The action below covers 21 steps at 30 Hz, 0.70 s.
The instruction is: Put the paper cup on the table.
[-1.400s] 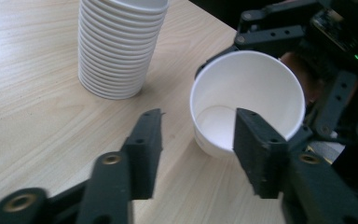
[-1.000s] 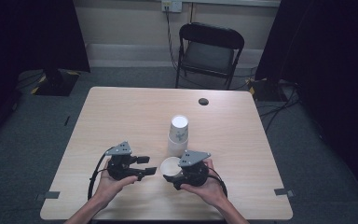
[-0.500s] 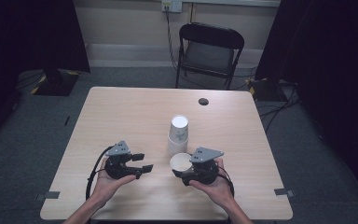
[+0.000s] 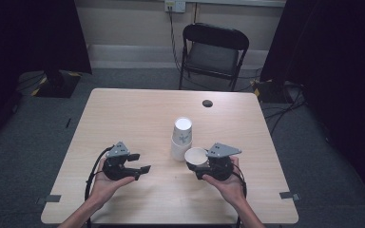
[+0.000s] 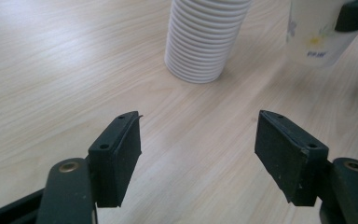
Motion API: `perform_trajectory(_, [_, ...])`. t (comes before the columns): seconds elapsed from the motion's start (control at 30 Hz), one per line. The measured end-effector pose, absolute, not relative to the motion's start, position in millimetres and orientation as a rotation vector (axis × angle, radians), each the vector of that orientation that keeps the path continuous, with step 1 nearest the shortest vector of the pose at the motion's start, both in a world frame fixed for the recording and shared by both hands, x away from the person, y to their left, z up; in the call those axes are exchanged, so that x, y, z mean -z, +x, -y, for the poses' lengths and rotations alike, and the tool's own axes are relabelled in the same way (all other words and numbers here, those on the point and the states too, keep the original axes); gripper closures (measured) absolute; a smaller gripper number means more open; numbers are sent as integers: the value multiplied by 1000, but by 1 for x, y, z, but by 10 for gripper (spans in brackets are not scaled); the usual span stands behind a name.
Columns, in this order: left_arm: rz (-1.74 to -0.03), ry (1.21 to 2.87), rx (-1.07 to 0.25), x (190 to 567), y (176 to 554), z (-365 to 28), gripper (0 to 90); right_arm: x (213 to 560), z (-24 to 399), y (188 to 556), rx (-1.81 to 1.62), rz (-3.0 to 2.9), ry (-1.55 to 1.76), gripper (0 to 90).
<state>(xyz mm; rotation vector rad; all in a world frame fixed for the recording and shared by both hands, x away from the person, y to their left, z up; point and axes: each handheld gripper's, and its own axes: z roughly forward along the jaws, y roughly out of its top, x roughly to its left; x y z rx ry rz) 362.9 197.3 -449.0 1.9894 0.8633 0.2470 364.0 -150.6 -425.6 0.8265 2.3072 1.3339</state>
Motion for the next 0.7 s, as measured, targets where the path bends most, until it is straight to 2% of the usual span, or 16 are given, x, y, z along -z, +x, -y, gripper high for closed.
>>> perform_trajectory(0.13, [-866, 2025, -328, 450, 360, -202, 296, 421, 160, 371, -1326, -2279, 844, 312])
perform_trajectory(0.47, [-911, 2118, -358, 463, 356, -222, 274, 421, 178, 391, -1326, -2201, 944, 315])
perform_trajectory(0.6, [-955, 2150, -419, 467, 357, -231, 294, 424, 184, 402, -1336, -2181, 984, 316])
perform_trajectory(0.7, [-965, 2188, -404, 474, 360, -233, 274, 424, 187, 410, -1347, -2172, 1005, 316])
